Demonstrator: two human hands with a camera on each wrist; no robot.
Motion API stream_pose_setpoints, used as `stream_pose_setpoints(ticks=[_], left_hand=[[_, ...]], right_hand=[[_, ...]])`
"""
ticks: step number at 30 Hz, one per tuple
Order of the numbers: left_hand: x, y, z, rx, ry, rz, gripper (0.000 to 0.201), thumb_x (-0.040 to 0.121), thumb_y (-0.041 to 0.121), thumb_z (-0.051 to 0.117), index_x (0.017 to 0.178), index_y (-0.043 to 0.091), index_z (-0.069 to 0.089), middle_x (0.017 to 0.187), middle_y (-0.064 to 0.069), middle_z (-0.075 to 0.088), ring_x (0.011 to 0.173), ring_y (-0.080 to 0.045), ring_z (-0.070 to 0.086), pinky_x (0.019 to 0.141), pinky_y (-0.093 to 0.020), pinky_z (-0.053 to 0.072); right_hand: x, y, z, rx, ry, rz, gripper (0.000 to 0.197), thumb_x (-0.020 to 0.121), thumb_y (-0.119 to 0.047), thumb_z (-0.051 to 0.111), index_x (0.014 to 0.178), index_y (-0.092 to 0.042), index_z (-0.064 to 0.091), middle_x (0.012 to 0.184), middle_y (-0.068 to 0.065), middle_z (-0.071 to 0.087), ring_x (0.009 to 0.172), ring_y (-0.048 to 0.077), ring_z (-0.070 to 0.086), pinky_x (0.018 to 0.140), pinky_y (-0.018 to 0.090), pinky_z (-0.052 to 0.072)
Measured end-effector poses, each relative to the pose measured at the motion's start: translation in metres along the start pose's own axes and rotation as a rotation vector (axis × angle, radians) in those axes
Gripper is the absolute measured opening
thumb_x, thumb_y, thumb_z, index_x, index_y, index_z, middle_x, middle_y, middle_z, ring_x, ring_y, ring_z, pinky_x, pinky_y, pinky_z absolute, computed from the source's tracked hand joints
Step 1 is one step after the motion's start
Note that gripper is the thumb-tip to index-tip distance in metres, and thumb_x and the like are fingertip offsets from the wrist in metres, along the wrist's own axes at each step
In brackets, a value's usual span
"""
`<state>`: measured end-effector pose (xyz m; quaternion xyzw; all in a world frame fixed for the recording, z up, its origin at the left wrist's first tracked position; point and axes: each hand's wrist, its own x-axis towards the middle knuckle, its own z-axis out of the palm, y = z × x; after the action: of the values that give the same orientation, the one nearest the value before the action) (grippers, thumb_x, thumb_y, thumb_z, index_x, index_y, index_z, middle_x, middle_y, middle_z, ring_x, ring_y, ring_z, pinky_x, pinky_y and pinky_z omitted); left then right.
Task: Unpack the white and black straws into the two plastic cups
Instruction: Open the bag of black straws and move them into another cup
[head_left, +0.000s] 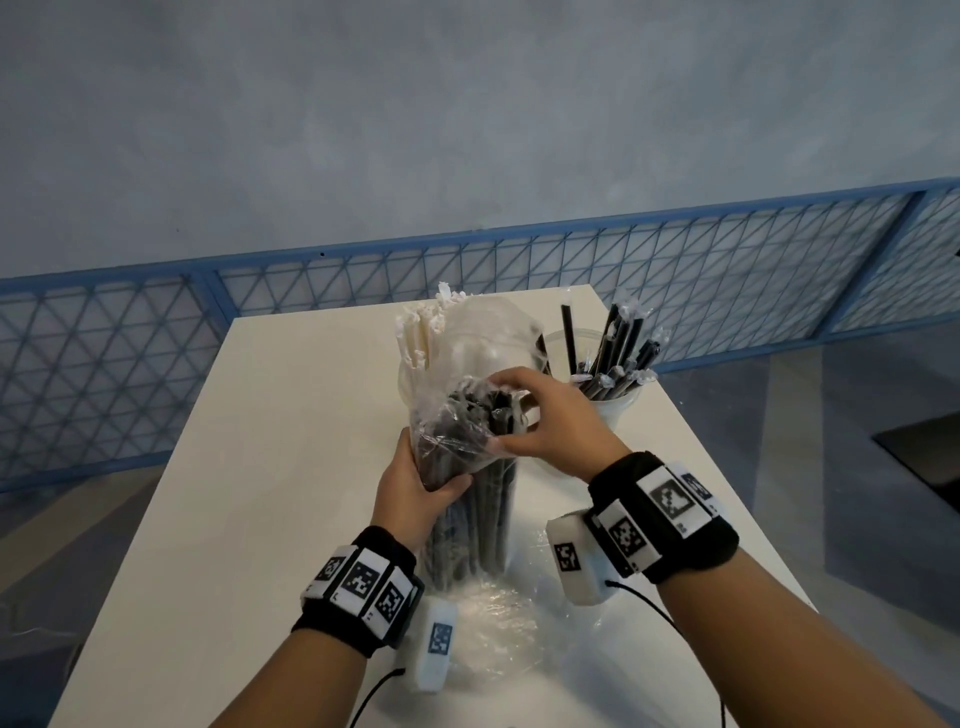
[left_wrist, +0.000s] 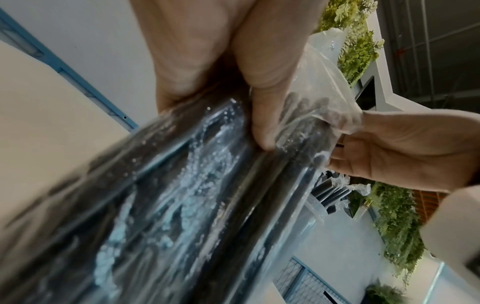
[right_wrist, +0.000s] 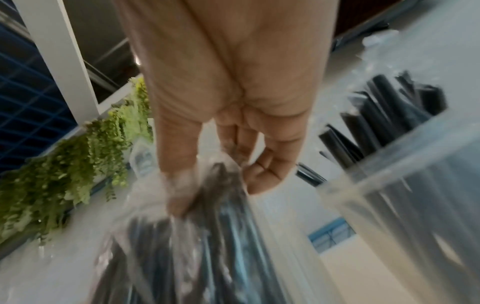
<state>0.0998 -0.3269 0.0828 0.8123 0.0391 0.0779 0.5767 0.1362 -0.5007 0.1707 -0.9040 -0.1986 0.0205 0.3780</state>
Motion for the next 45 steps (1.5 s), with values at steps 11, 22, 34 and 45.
stream_pose_setpoints(ticks=[11,22,34,45], left_hand=[[0.002,-0.007,0.001,-0.045,0.001,-0.010,0.065,0.070,0.006,0.077,0.126,0.019,0.046,0.101,0.015,0.062,0.094,-0.003,0.060,0.073,-0.002,0.044],[0.004,-0.003,0.002,-0.001,-0.043,-0.008,0.068,0.074,0.009,0.074,0.132,0.019,0.038,0.105,0.008,0.058,0.097,-0.010,0.058,0.069,0.001,0.040],[0.009,-0.005,-0.001,-0.003,-0.019,-0.026,0.067,0.073,0.015,0.077,0.130,0.018,0.041,0.106,0.012,0.058,0.097,-0.006,0.055,0.070,0.002,0.039],[0.008,-0.006,0.001,0.009,0.010,-0.020,0.065,0.073,0.009,0.075,0.129,0.013,0.042,0.104,0.006,0.058,0.095,-0.011,0.055,0.068,-0.003,0.041]], right_hand=[[0.006,0.000,0.020,-0.094,-0.037,0.101,0.057,0.076,-0.045,0.071,0.121,-0.013,0.055,0.114,0.005,0.067,0.104,0.020,0.061,0.084,0.027,0.047],[0.007,0.007,0.042,0.257,0.192,0.226,0.048,0.063,-0.034,0.081,0.106,-0.019,0.065,0.096,-0.004,0.070,0.093,0.014,0.064,0.087,0.031,0.050],[0.017,-0.024,0.010,0.413,0.485,0.081,0.049,0.056,-0.065,0.073,0.083,-0.025,0.066,0.091,0.003,0.070,0.095,0.018,0.065,0.093,0.052,0.047],[0.005,-0.014,0.035,0.328,0.230,0.005,0.050,0.061,-0.033,0.084,0.101,-0.010,0.066,0.095,-0.001,0.071,0.089,0.012,0.067,0.082,0.035,0.056]])
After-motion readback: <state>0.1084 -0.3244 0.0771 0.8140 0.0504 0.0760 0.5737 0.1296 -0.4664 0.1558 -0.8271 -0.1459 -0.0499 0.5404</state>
